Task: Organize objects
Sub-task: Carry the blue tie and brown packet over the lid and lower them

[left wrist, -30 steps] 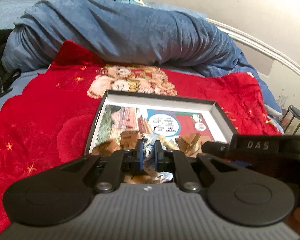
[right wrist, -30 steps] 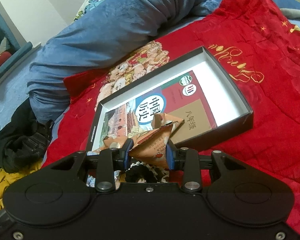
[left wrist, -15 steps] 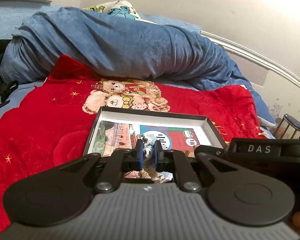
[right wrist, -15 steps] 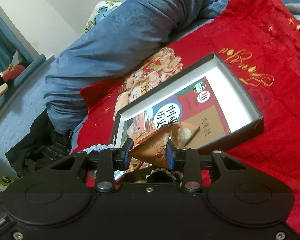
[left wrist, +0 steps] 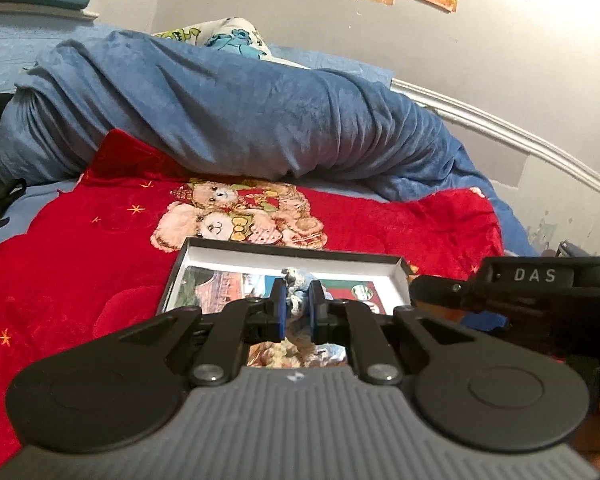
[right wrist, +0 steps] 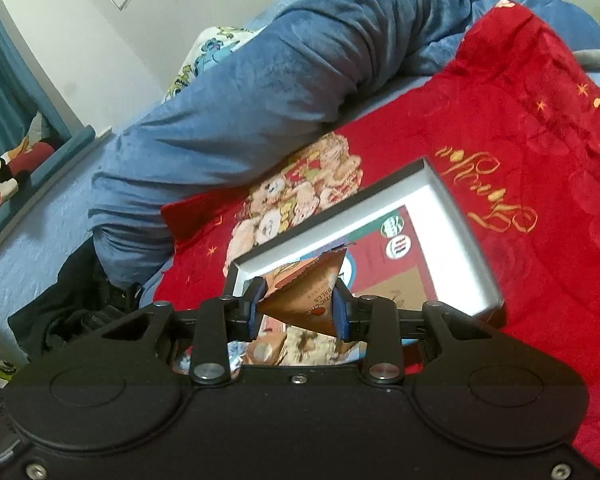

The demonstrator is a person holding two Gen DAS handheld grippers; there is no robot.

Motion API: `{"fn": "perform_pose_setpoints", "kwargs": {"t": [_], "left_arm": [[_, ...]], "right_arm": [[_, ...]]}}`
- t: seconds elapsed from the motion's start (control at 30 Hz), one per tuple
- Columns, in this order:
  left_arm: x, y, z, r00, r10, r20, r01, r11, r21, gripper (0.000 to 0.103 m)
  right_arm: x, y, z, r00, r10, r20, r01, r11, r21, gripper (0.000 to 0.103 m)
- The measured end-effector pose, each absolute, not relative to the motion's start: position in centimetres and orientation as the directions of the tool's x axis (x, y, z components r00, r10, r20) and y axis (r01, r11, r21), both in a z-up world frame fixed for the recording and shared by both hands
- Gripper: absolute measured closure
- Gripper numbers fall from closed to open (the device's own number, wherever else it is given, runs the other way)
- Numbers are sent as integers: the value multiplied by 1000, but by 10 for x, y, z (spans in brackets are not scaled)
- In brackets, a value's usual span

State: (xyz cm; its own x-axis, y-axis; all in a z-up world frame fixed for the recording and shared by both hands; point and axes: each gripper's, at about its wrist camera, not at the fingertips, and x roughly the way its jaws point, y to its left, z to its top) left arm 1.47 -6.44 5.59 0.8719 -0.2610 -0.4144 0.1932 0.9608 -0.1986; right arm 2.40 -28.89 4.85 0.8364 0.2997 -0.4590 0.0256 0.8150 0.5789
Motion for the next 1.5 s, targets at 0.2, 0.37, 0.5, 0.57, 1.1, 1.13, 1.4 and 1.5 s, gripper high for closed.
{"fn": "perform_pose_setpoints", "kwargs": {"t": [0.2, 0.37, 0.5, 0.57, 1.1, 1.13, 1.4, 1.5], "left_arm": [[23, -77, 61, 877, -274, -394, 216, 958, -187, 89], [38, -101, 60, 869, -312, -385, 255, 948, -192, 89], [51, -126, 52, 860, -340, -380, 273, 937, -219, 89], [58, -136, 42, 850, -353, -391, 276, 930, -242, 89], [67, -143, -16, 849, -240, -471, 233, 970, -73, 89], [68, -142, -16, 851, -233, -470, 228, 971, -70, 89], [73, -137, -19, 851, -216, -478, 208, 976, -70, 88], [72, -138, -18, 847, -221, -484, 213, 974, -74, 88]], "right_arm": [[33, -305, 53, 849, 286, -445, 37, 807, 589, 70], [43, -325, 50, 855, 241, -459, 77, 817, 572, 70], [49, -343, 39, 850, 209, -483, 140, 795, 590, 70], [52, -351, 31, 840, 209, -500, 172, 771, 612, 70], [81, -333, -29, 786, 187, -590, 304, 714, 631, 70], [81, -332, -30, 785, 189, -590, 299, 718, 629, 70], [85, -324, -31, 773, 219, -595, 270, 736, 621, 70], [86, -319, -30, 769, 216, -602, 260, 755, 602, 70]]}}
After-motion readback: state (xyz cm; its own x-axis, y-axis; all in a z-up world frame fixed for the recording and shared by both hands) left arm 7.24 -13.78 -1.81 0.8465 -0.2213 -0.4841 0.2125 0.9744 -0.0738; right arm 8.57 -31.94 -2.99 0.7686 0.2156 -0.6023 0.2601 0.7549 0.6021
